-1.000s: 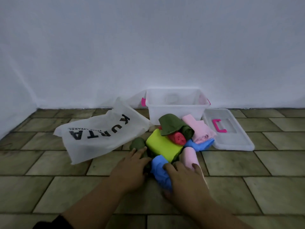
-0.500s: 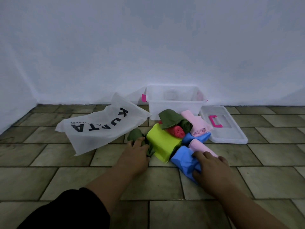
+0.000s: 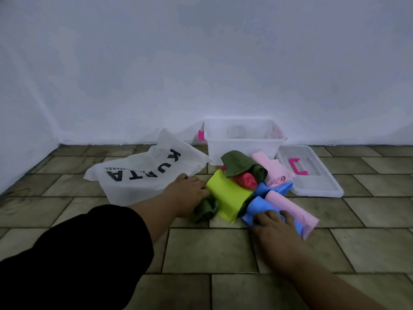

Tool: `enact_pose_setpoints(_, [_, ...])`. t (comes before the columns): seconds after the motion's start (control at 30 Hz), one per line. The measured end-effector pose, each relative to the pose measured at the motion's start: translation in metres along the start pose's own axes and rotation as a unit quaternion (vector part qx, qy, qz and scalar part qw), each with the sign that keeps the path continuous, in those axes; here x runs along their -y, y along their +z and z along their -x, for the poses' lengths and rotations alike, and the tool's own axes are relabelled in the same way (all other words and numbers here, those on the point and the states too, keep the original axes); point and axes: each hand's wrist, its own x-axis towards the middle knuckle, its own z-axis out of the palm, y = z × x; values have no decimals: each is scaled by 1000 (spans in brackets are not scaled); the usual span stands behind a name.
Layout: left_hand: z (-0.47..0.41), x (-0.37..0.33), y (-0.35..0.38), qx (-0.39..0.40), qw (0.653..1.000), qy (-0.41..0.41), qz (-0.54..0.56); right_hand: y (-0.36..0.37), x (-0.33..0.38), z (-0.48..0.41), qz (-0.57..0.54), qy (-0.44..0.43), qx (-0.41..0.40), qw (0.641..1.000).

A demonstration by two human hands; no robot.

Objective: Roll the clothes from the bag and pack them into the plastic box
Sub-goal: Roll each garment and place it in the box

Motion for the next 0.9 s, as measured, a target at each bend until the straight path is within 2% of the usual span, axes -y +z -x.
enact_pose_setpoints(0.1, [1,-6,-3,1,1000,11,19,-2,-19,-11,19,27,20,999])
enact_pose_setpoints(0.2, [6,-19,-2,13,995,6,102,-12,-24,-18,18,46,27,998])
enact_pose_setpoints(0.27, [13,-33,5,-1,987,-24,162,-19,-17,-20,-16,46,-10,999])
enact_pose_setpoints(0.37, [25,-54,17,-49,969,-81,230,-30,7,-22,-123,2,-79,989])
enact_pose_setpoints(0.43, [29,-61,20,-35,944,-113,308,-31,26,-22,-156,-30,-77,984])
enact_pose_setpoints(0.53, [33,-51,18,-15,877,-164,451,-25,41,-19,-154,-41,-67,985])
enact_pose_setpoints(0.57, [34,-43,18,-9,876,-177,449,-23,44,-19,-151,-39,-69,985])
enact_pose_setpoints(0.63, [35,-28,16,43,904,-171,390,-19,55,-19,-145,-21,-69,987])
enact_pose_setpoints(0.73, [30,-14,10,110,934,-107,323,-13,77,-24,-127,-4,-41,991])
enact_pose_setpoints(0.83, [21,-7,4,142,943,-70,292,-10,88,-33,-86,-30,-24,996])
enact_pose_setpoints(0.9, [18,-6,5,136,945,-67,290,-14,85,-37,-73,-45,-34,996])
